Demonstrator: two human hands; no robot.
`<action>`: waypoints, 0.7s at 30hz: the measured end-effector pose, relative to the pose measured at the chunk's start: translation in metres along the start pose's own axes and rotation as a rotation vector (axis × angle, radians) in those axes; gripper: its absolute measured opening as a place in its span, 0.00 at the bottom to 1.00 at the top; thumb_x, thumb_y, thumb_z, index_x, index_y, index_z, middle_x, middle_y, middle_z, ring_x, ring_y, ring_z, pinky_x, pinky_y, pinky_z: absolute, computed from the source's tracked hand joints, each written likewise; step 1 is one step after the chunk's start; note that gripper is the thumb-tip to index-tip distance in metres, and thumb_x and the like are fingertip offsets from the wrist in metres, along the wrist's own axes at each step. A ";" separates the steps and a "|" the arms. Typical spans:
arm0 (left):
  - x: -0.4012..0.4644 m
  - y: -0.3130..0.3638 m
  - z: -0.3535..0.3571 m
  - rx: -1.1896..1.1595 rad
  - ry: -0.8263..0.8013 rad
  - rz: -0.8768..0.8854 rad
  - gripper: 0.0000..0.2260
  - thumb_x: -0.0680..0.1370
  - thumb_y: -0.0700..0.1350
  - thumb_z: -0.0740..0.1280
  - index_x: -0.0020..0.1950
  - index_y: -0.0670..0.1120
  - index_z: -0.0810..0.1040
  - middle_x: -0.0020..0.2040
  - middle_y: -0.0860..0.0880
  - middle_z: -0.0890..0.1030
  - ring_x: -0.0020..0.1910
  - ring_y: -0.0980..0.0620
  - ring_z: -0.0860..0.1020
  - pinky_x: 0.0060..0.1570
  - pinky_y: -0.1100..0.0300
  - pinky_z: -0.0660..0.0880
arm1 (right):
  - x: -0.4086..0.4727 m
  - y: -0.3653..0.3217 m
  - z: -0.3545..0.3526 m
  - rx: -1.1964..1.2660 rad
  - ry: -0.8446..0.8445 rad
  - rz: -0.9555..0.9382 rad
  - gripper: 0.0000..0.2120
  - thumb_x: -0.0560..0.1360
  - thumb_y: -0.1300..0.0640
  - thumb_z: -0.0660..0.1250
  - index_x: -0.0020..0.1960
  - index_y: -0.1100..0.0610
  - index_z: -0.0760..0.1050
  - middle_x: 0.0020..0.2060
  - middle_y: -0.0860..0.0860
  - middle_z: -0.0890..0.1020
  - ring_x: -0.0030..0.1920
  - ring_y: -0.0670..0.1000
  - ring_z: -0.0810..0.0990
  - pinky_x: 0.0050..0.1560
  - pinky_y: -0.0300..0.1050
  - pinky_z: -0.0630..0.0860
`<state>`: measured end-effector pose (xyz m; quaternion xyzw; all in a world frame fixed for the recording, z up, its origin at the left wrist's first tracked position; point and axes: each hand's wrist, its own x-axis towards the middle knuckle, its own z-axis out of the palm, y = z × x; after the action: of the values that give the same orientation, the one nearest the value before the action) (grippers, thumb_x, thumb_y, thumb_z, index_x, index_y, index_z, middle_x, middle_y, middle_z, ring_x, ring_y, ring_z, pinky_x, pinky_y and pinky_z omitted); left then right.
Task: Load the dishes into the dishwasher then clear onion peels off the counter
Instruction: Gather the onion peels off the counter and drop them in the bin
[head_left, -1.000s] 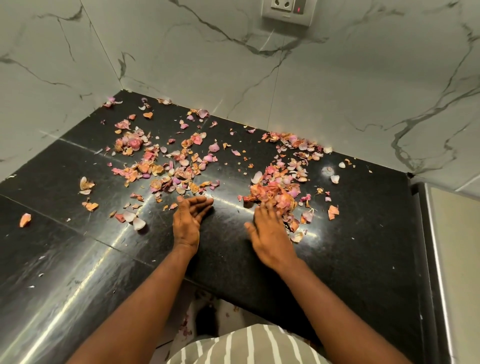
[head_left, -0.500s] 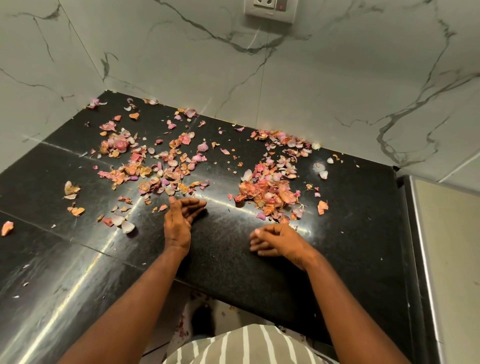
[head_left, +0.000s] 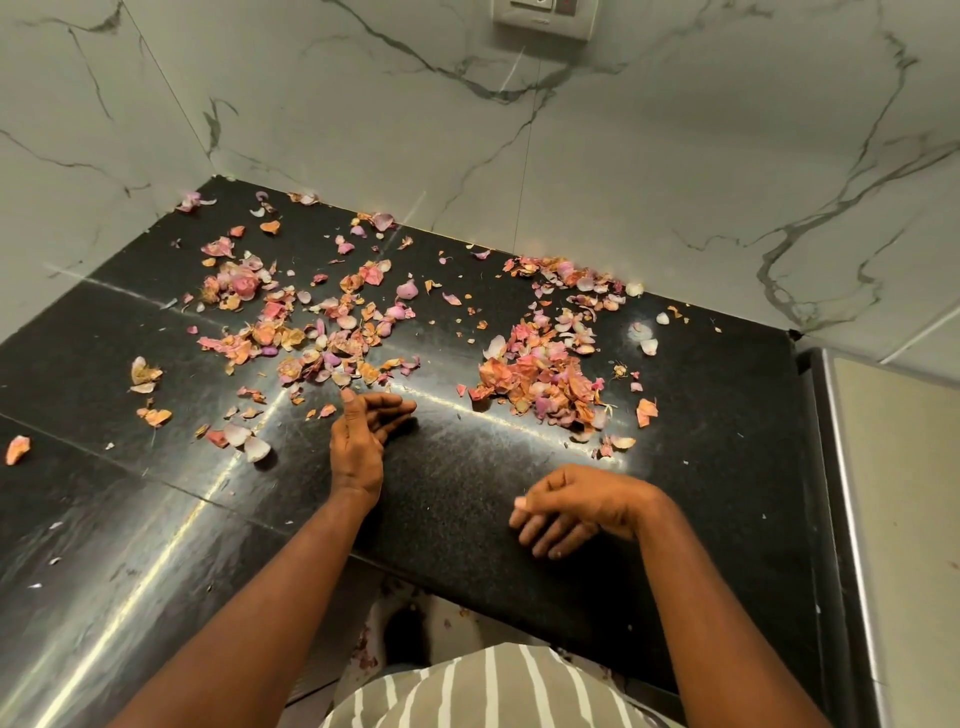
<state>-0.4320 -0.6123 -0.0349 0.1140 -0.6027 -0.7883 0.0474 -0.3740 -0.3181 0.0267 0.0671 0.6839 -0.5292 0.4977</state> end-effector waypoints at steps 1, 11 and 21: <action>0.000 0.000 0.000 0.003 0.001 -0.001 0.28 0.87 0.58 0.49 0.54 0.40 0.80 0.52 0.36 0.85 0.57 0.37 0.84 0.59 0.48 0.82 | 0.003 0.002 0.002 -0.014 0.044 0.007 0.15 0.82 0.52 0.70 0.61 0.62 0.82 0.53 0.60 0.87 0.55 0.60 0.87 0.58 0.55 0.83; -0.003 0.002 0.002 0.024 -0.015 0.008 0.27 0.88 0.56 0.47 0.53 0.40 0.79 0.48 0.41 0.86 0.54 0.39 0.85 0.53 0.54 0.82 | 0.014 -0.002 -0.010 0.334 0.669 -0.575 0.07 0.82 0.63 0.68 0.58 0.61 0.82 0.52 0.57 0.87 0.52 0.57 0.87 0.53 0.50 0.85; -0.002 -0.002 0.001 0.054 -0.018 0.023 0.29 0.87 0.58 0.48 0.55 0.37 0.79 0.50 0.36 0.85 0.53 0.39 0.85 0.55 0.52 0.82 | 0.016 0.001 0.001 -0.549 0.487 -0.193 0.07 0.71 0.56 0.81 0.45 0.49 0.84 0.41 0.45 0.86 0.42 0.42 0.84 0.48 0.43 0.83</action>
<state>-0.4305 -0.6110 -0.0361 0.1013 -0.6254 -0.7722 0.0482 -0.3804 -0.3249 0.0142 -0.0097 0.9017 -0.3391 0.2680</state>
